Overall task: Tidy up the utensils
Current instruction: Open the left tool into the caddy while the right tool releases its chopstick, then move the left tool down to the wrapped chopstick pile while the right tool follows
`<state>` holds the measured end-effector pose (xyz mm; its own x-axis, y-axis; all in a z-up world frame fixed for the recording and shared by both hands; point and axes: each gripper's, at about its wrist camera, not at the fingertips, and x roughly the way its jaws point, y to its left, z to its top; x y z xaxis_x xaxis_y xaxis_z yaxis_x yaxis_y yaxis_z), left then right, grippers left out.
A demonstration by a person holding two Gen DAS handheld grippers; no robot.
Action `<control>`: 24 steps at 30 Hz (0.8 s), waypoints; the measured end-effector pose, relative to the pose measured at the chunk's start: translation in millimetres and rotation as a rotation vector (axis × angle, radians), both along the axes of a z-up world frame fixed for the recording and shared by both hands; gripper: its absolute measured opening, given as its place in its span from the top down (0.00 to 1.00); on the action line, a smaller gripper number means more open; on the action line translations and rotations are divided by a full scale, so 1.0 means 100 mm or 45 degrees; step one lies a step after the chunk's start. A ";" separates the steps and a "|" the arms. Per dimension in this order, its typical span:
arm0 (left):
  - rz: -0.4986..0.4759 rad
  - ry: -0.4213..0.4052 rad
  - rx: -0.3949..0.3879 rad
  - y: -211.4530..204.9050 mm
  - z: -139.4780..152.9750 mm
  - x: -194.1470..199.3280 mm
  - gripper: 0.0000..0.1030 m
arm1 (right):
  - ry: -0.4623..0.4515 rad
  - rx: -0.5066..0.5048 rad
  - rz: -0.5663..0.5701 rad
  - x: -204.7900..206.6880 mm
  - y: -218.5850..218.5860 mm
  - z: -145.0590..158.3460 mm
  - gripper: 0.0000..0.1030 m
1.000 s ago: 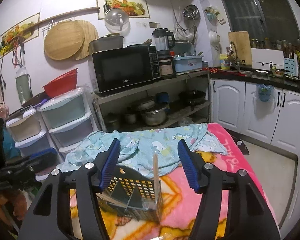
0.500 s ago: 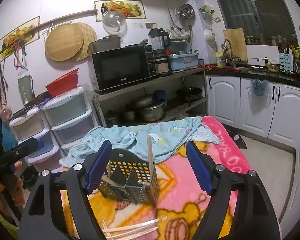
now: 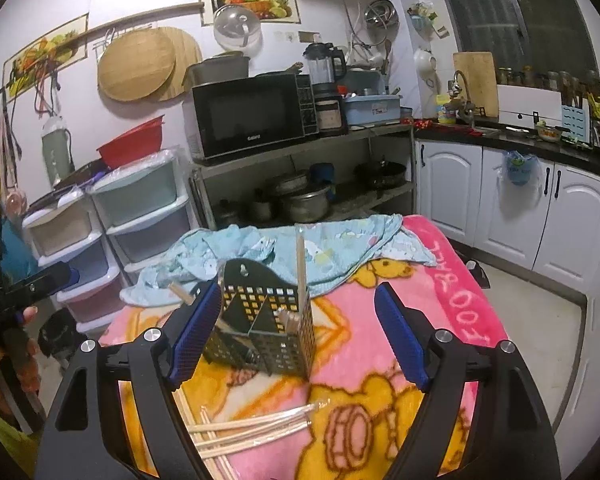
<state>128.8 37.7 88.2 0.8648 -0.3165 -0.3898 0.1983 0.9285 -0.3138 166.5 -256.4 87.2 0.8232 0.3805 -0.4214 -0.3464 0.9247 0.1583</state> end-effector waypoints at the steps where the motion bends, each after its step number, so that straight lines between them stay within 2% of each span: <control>1: 0.005 0.006 -0.001 0.01 -0.02 -0.02 0.10 | 0.006 -0.006 0.003 -0.02 0.01 -0.02 0.26; 17: 0.049 0.121 0.011 0.07 -0.40 -0.14 0.10 | 0.102 -0.080 0.002 -0.07 0.10 -0.36 0.26; 24: 0.077 0.205 0.024 0.13 -0.63 -0.13 0.10 | 0.146 -0.120 0.008 -0.04 0.14 -0.55 0.26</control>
<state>116.1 50.9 24.9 0.8079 -0.2572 -0.5302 0.0906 0.9433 -0.3194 162.8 -242.1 32.5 0.7651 0.3398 -0.5470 -0.3370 0.9351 0.1096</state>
